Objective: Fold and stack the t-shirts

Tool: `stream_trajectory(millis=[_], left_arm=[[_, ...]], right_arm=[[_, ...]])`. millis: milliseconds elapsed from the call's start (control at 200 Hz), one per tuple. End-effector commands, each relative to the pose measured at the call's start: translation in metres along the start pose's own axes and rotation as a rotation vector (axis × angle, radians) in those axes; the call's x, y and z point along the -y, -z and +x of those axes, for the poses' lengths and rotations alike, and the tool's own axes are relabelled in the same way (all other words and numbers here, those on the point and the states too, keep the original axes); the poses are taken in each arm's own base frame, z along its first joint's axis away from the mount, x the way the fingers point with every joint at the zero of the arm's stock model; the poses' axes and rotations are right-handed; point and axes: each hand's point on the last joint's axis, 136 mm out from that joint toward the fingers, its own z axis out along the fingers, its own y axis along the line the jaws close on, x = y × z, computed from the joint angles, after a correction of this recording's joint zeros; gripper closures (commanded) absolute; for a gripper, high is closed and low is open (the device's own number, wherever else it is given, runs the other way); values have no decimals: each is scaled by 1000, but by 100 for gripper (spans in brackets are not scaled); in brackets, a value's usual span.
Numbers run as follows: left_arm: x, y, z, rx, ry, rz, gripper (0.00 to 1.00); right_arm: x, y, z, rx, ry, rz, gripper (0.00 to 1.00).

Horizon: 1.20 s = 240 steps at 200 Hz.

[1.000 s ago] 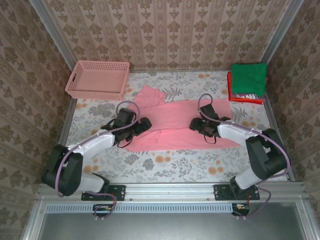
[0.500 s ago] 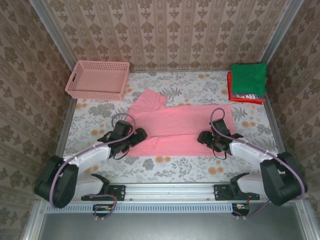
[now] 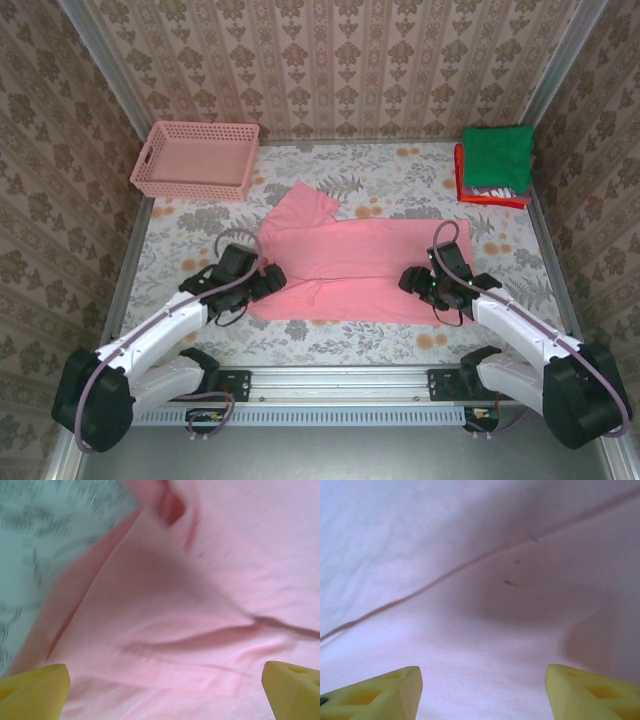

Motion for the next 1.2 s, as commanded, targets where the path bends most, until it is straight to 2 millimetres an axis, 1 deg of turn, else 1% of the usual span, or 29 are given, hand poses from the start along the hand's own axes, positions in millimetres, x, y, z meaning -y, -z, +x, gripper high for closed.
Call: stream_trajectory(millis=[0, 10, 25, 165, 225, 285, 305, 345, 385, 490, 555, 675, 765, 840, 885, 940, 990, 1025, 1195], left_arm=[[17, 7, -45, 68, -124, 14, 0], [14, 7, -52, 78, -117, 3, 0], [14, 7, -59, 89, -126, 1, 0], [37, 8, -111, 188, -336, 25, 0], [46, 2, -130, 205, -442, 20, 2], [59, -5, -142, 185, -603, 38, 3], [59, -10, -144, 165, -650, 26, 5], [58, -18, -151, 136, -705, -15, 7], [56, -25, -158, 105, -729, -38, 10], [57, -42, -175, 53, -743, -42, 12], [59, -52, -185, 34, -754, -48, 18], [60, -77, -195, -30, -783, -58, 24], [61, -95, -200, -82, -792, -50, 32], [62, -107, -202, -120, -791, -45, 34], [63, -113, -204, -135, -792, -46, 41], [63, -120, -204, -152, -791, -40, 46], [62, -126, -204, -167, -790, -36, 47], [62, -129, -203, -177, -791, -35, 50], [50, -144, -197, -227, -775, -52, 52]], right_arm=[[-27, 8, -23, 23, 96, -36, 32], [-29, 8, -25, 27, 103, -39, 32], [-30, 8, -26, 27, 109, -40, 32], [-46, 8, -44, 71, 149, -67, 32], [-50, 8, -49, 85, 154, -77, 32], [-54, 6, -52, 88, 159, -88, 32], [-55, 6, -53, 88, 161, -90, 32], [-57, 5, -53, 85, 164, -94, 32], [-57, 4, -54, 86, 168, -95, 32], [-55, 4, -55, 95, 168, -87, 32], [-53, 3, -56, 96, 163, -85, 32], [-52, 3, -56, 94, 161, -84, 32], [-51, 2, -57, 95, 158, -82, 32], [-49, 2, -57, 95, 154, -76, 32], [-48, 2, -57, 95, 152, -74, 32], [-47, 2, -57, 96, 147, -70, 32], [-47, 2, -57, 97, 143, -69, 32], [-47, 2, -58, 99, 144, -69, 32], [-44, 0, -57, 95, 138, -63, 32]])
